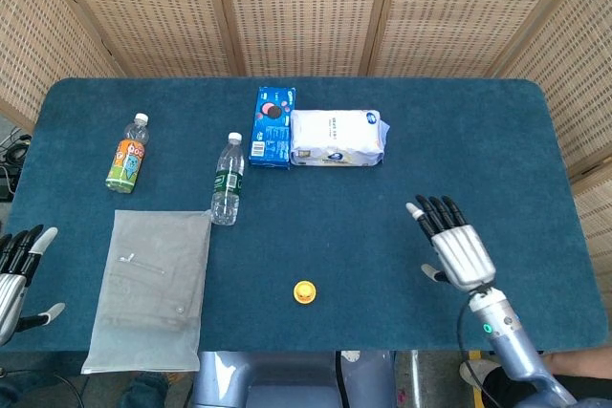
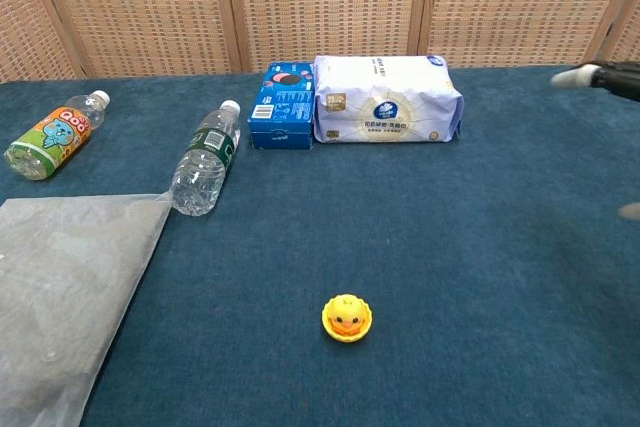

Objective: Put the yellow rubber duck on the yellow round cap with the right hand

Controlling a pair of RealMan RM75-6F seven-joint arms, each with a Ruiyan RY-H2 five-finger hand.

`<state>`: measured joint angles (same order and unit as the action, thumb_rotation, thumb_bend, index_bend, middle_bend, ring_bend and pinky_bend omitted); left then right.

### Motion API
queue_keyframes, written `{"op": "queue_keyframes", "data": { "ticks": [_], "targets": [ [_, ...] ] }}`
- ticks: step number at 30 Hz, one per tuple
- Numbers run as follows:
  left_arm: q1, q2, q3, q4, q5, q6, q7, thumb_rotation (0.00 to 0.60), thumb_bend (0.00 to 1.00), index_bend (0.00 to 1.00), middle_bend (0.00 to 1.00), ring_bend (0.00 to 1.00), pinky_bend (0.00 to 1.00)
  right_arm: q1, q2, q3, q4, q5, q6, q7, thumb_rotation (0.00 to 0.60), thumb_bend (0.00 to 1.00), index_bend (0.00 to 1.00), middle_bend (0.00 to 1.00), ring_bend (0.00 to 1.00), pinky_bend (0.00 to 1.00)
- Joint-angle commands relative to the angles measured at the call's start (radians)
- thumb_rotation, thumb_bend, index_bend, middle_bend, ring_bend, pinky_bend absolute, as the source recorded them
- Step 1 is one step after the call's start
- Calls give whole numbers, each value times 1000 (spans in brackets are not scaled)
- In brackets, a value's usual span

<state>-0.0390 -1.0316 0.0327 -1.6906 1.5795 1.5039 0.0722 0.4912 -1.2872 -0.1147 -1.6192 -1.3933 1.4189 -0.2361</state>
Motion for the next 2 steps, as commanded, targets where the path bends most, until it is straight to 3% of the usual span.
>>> {"op": "queue_keyframes", "data": {
  "ticks": [1, 2],
  "targets": [
    [3, -2, 2, -1, 6, 5, 6, 600, 0, 0, 0, 0, 0, -78, 36, -33, 67, -35, 52, 93, 600, 0, 0, 0, 0, 0],
    [4, -3, 3, -1, 8, 7, 9, 600, 0, 0, 0, 0, 0, -91, 38, -35, 84, -44, 62, 108, 600, 0, 0, 0, 0, 0]
  ]
}}
